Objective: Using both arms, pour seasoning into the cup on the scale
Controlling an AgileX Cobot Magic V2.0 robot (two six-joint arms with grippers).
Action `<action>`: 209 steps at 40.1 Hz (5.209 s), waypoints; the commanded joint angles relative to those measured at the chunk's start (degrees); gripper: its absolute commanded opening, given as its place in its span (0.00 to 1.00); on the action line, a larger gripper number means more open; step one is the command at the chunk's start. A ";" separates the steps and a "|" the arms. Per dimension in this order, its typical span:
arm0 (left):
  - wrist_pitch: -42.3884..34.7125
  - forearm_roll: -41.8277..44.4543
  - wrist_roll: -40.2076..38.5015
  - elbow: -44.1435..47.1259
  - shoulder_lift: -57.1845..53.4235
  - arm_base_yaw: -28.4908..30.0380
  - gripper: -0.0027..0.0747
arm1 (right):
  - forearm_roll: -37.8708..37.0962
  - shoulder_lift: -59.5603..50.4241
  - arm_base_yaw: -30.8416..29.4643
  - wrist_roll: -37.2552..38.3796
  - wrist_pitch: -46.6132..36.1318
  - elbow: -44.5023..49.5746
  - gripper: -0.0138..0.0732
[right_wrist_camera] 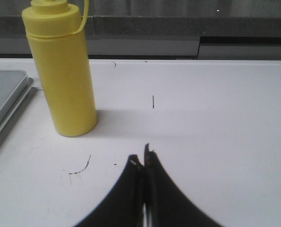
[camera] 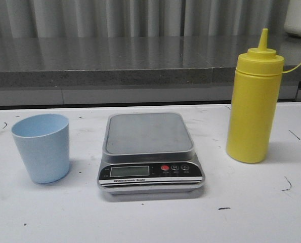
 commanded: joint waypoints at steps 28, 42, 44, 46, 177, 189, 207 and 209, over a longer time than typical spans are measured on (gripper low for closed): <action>-4.71 -0.40 -0.48 1.35 -1.01 0.08 0.01 | -0.68 -0.94 -0.45 -0.31 -4.50 -0.32 0.02; -4.71 -0.40 -0.48 1.35 -1.01 0.08 0.01 | -0.68 -0.94 -0.45 -0.31 -4.50 -0.32 0.02; -4.71 -0.40 -0.48 1.35 -1.01 0.08 0.01 | -0.68 -0.94 -0.45 -0.31 -4.50 -0.32 0.02; -4.71 -0.40 -0.48 1.35 -1.01 0.08 0.01 | -0.68 -0.94 -0.45 -0.31 -4.50 -0.32 0.02; 30.50 -3.23 2.47 -64.38 94.53 -21.28 0.39 | -0.56 28.69 -0.18 -0.31 5.79 -41.88 0.84; 29.97 -3.23 2.47 -64.69 95.71 -21.28 0.01 | -0.56 28.69 -0.18 -0.31 5.79 -41.88 0.84; 41.32 -6.04 2.47 -85.26 98.17 -25.75 0.01 | -0.56 28.69 -0.18 -0.31 6.20 -41.83 0.84; 42.39 -6.04 2.47 -88.75 100.25 -27.01 0.01 | -0.56 28.69 -0.18 -0.31 6.20 -41.83 0.84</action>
